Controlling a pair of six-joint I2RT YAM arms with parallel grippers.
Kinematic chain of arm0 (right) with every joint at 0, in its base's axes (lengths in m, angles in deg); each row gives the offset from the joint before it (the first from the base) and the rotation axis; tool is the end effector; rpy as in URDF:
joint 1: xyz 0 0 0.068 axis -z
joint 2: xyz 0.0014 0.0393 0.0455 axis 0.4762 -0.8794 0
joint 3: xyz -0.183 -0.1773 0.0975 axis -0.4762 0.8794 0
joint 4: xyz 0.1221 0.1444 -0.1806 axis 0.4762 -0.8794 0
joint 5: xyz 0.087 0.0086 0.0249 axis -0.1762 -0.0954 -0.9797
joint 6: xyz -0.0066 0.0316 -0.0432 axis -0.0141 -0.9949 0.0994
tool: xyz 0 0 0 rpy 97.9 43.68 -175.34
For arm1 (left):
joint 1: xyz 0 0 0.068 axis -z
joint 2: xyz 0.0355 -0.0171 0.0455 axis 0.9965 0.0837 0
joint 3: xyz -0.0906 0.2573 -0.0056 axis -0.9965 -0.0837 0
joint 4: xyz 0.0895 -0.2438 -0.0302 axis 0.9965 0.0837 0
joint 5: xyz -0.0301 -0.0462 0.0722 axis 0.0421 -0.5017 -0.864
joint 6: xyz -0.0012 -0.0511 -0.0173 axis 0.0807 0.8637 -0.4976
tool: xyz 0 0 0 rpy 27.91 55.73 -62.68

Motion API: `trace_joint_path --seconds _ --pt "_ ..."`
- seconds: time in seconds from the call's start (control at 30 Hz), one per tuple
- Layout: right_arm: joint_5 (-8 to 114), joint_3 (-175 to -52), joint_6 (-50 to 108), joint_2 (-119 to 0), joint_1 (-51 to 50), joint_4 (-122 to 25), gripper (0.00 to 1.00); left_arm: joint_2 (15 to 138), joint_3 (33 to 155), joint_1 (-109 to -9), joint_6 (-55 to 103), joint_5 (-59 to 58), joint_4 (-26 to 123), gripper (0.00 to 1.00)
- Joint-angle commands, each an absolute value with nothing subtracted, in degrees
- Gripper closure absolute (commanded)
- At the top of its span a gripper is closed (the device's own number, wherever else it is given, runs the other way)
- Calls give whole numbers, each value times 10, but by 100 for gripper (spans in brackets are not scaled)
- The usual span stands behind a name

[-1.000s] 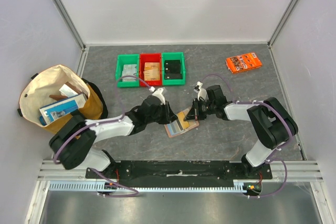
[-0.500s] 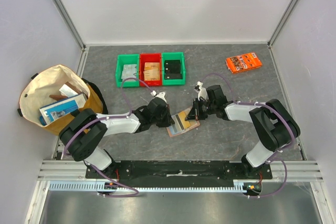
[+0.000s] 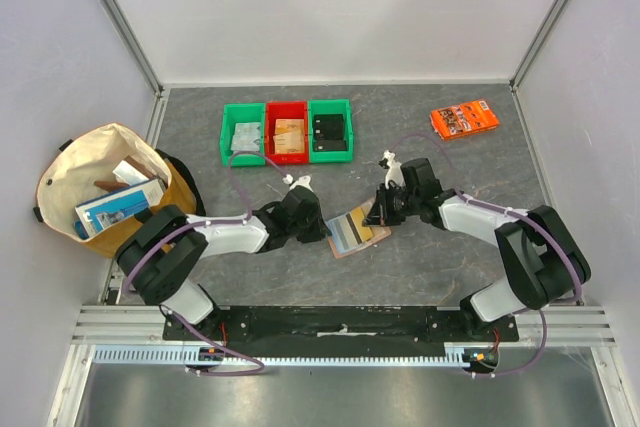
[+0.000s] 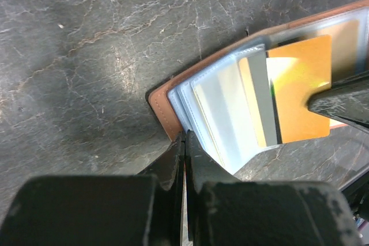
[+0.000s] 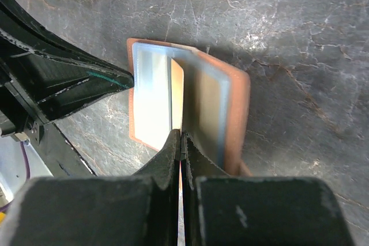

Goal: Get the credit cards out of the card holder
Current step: Remove the credit card from the card holder.

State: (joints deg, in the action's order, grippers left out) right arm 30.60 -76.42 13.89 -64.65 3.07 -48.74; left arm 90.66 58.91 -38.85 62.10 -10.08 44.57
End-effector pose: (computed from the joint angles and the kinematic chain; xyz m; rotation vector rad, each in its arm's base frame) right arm 0.2471 0.1367 0.1575 -0.3224 2.4961 0.9883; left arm 0.2011 -0.2096 0.1411 -0.0805 2.5130 -0.7332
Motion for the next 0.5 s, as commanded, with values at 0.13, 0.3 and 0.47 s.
trace_joint_path --seconds 0.13,0.3,0.47 --pt "293 -736 65 -638 45 -397 100 905 575 -391 609 -119 513 98" --pt "325 -743 94 -648 37 -437 99 852 595 -390 586 -91 496 96" --pt "362 -787 151 -643 29 -524 92 850 645 -383 567 -46 494 94"
